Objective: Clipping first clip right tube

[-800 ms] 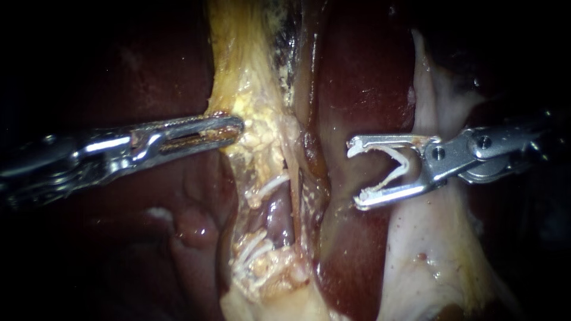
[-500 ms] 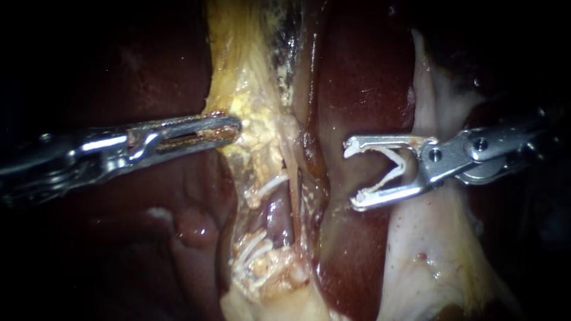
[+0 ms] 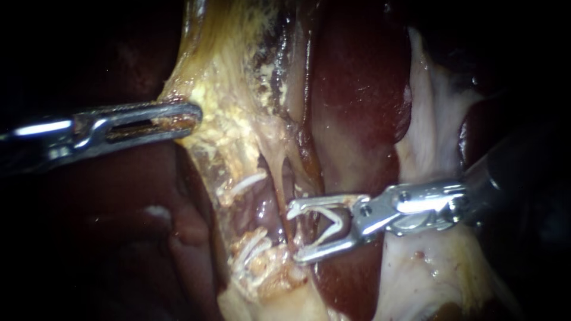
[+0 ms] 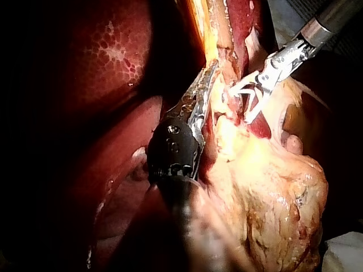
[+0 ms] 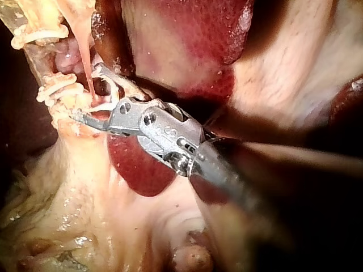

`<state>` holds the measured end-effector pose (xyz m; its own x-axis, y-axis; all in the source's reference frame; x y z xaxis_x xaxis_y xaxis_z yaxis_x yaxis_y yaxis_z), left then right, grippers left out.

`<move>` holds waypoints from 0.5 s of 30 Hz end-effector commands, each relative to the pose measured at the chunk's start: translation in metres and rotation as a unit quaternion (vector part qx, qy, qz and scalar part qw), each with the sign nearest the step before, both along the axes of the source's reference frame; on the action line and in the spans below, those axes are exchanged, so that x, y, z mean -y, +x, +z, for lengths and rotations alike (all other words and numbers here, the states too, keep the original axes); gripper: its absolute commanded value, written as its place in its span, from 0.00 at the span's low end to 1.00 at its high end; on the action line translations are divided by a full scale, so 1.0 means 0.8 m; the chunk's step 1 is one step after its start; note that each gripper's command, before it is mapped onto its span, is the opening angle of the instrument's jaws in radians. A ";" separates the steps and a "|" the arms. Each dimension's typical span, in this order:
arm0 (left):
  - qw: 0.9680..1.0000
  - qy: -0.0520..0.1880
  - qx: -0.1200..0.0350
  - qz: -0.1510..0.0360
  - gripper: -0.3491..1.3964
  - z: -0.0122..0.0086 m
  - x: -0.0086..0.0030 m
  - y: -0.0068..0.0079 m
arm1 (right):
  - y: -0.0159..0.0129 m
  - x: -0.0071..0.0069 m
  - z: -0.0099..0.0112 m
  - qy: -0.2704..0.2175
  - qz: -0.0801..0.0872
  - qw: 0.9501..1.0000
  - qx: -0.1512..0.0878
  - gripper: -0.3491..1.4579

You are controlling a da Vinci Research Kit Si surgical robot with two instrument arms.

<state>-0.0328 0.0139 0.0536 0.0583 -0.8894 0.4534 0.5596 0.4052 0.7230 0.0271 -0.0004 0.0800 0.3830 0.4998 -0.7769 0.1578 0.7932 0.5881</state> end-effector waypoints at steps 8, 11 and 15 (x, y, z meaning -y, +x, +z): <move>1.000 -0.003 -0.002 0.001 0.00 -0.0003 0.0001 -0.0001 | 0.0008 -0.0002 0.0014 -0.003 0.002 1.000 0.003 0.52; 1.000 -0.003 -0.002 0.001 0.00 -0.0003 0.0001 -0.0001 | 0.0020 0.0004 0.0017 -0.001 -0.004 1.000 0.000 0.52; 1.000 -0.003 -0.002 0.001 0.00 -0.0003 0.0001 -0.0001 | 0.0033 0.0013 0.0016 0.015 -0.018 1.000 -0.020 0.52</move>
